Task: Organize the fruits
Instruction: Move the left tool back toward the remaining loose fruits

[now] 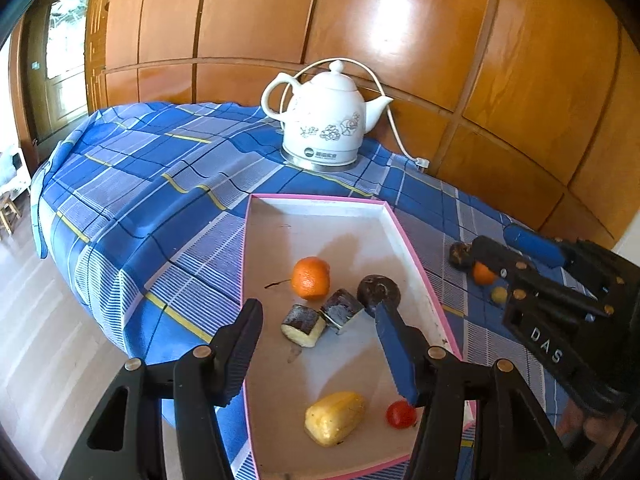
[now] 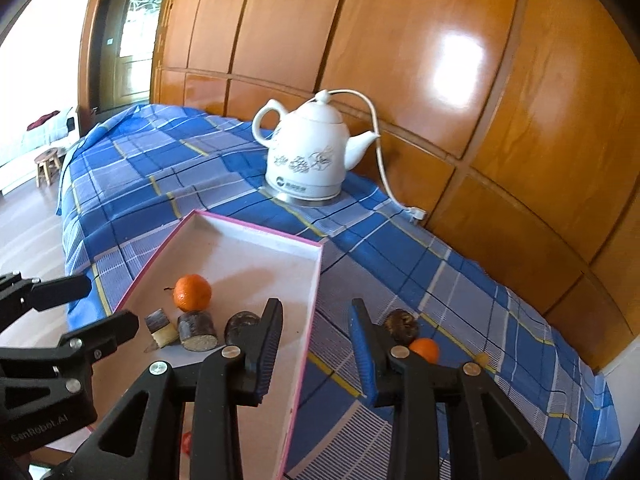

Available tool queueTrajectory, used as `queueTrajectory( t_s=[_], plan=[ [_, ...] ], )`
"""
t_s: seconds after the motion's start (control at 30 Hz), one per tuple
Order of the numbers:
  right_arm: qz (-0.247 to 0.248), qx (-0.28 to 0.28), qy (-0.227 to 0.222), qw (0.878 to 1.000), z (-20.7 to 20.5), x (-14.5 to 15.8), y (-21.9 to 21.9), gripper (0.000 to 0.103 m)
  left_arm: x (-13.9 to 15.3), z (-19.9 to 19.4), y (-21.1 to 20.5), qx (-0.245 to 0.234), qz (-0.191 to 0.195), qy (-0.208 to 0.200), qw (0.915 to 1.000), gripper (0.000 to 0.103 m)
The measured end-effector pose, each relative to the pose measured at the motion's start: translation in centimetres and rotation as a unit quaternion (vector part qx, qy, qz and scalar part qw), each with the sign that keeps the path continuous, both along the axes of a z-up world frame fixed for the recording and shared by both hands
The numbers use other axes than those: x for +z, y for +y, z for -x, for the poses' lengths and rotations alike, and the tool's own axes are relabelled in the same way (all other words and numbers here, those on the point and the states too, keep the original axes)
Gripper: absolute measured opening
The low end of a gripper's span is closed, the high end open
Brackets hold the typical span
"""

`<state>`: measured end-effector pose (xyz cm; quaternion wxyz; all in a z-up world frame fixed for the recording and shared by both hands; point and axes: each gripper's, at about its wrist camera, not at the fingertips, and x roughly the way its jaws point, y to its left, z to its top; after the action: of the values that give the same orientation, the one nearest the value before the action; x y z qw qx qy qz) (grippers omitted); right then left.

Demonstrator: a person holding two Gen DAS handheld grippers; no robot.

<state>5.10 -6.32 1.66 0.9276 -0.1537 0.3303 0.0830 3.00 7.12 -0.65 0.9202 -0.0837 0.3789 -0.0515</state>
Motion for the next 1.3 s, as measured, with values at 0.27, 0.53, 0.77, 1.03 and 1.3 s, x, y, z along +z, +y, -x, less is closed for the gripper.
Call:
queueTrajectory(
  t_s=[0.27, 0.53, 0.77, 1.03, 1.3],
  plan=[
    [-0.013, -0.023, -0.010, 1.000, 0.3, 0.9, -1.8, 0.034, 0.3, 0.4, -1.5, -0.019, -0.007, -0.002, 0.9998, 0.060],
    [-0.022, -0.033, -0.015, 0.999, 0.6, 1.3, -3.0, 0.034, 0.5, 0.5, -2.6, -0.030, -0.015, -0.002, 0.9994, 0.060],
    [-0.026, -0.039, -0.016, 0.999, 0.6, 1.3, -4.0, 0.034, 0.7, 0.5, -3.7, -0.040, -0.024, -0.002, 0.9989, 0.060],
    [-0.022, -0.047, -0.017, 0.998, 0.6, 1.3, -5.6, 0.035, 0.8, 0.3, -5.4, -0.059, -0.033, 0.000, 0.9977, 0.060],
    [-0.004, -0.052, -0.004, 0.999, 0.2, 0.8, -8.7, 0.035, 0.7, -0.2, -7.3, -0.080, -0.043, 0.005, 0.9959, 0.060]
  ],
)
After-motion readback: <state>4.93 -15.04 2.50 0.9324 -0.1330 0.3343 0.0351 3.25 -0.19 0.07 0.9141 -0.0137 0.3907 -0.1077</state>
